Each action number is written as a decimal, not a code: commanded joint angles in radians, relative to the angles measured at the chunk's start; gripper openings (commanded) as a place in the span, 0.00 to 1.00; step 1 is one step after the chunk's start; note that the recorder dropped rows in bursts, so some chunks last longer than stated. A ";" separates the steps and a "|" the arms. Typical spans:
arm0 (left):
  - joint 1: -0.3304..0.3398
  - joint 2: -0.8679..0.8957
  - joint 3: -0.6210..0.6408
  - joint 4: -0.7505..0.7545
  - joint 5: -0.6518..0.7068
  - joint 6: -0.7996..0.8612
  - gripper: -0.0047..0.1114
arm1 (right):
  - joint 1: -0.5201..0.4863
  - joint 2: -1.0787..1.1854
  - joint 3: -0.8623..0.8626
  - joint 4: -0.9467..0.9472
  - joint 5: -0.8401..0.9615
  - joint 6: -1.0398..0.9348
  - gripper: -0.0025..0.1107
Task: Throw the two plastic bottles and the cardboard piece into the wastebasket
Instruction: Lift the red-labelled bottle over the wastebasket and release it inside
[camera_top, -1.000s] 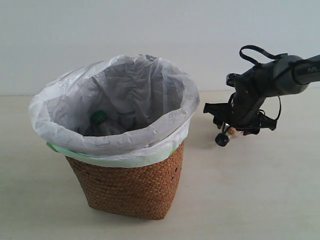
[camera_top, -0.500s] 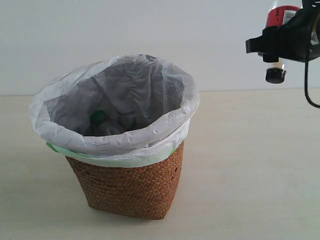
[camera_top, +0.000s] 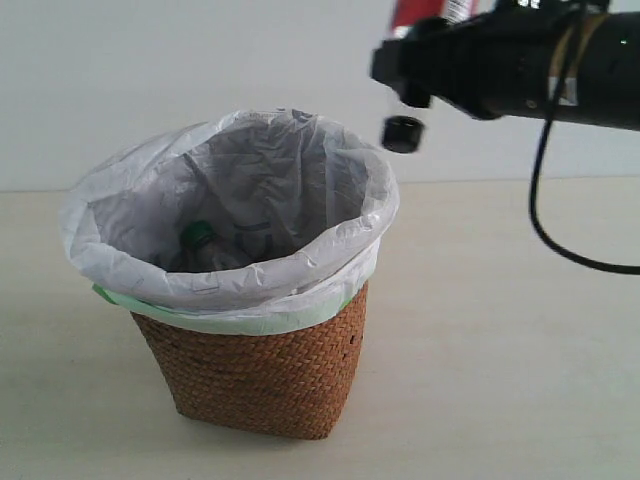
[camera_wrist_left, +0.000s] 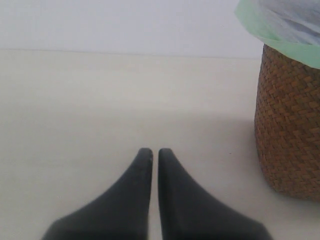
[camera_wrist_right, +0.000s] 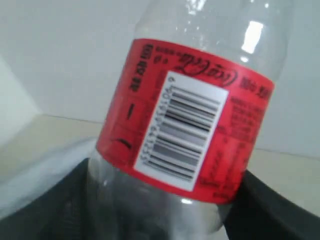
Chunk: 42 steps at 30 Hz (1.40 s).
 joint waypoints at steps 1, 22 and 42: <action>0.003 -0.004 0.004 0.003 0.001 0.005 0.07 | 0.105 -0.014 -0.063 0.001 -0.142 0.078 0.02; 0.003 -0.004 0.004 0.003 0.001 0.005 0.07 | 0.119 -0.010 -0.104 0.074 -0.186 0.081 0.11; 0.003 -0.004 0.004 0.003 0.001 0.005 0.07 | 0.138 -0.009 -0.225 -0.081 0.478 0.076 0.91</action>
